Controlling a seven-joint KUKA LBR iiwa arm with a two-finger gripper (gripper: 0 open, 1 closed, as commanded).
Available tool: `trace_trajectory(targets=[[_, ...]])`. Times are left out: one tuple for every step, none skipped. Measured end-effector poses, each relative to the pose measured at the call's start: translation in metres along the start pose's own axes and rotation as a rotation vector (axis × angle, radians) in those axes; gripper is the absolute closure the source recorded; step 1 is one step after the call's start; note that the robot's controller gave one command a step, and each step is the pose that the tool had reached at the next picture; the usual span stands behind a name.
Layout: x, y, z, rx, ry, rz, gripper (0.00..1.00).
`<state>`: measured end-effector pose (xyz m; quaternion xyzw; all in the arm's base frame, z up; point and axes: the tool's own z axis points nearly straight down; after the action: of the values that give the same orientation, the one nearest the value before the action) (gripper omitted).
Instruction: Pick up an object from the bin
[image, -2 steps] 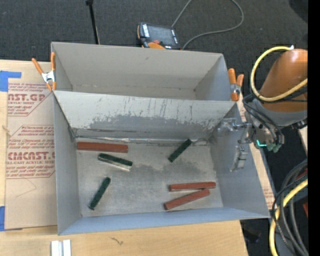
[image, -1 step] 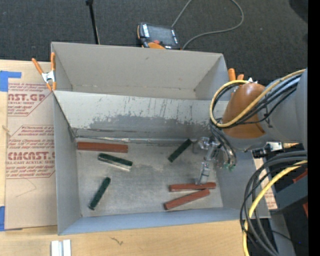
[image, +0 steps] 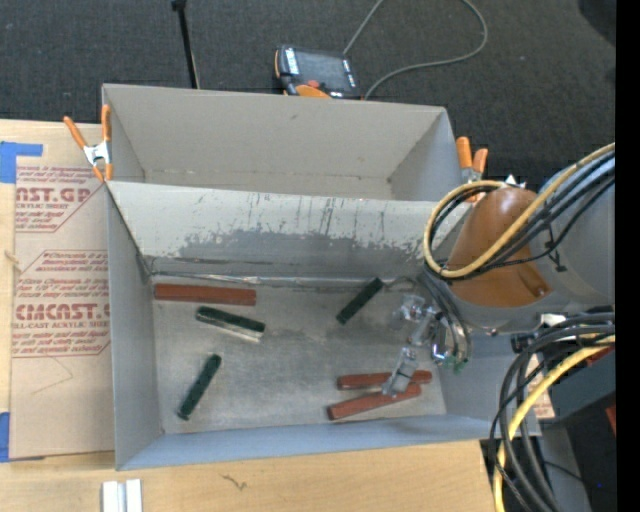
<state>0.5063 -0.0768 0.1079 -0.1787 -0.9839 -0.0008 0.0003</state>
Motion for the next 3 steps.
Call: trace_trajectory(targets=[[0.029, -0.004, 0.040, 0.002, 0.004, -0.009, 0.00], [0.027, -0.002, 0.036, 0.000, 0.000, -0.013, 1.00], [0.021, 0.031, 0.035, 0.004, -0.007, -0.516, 1.00]])
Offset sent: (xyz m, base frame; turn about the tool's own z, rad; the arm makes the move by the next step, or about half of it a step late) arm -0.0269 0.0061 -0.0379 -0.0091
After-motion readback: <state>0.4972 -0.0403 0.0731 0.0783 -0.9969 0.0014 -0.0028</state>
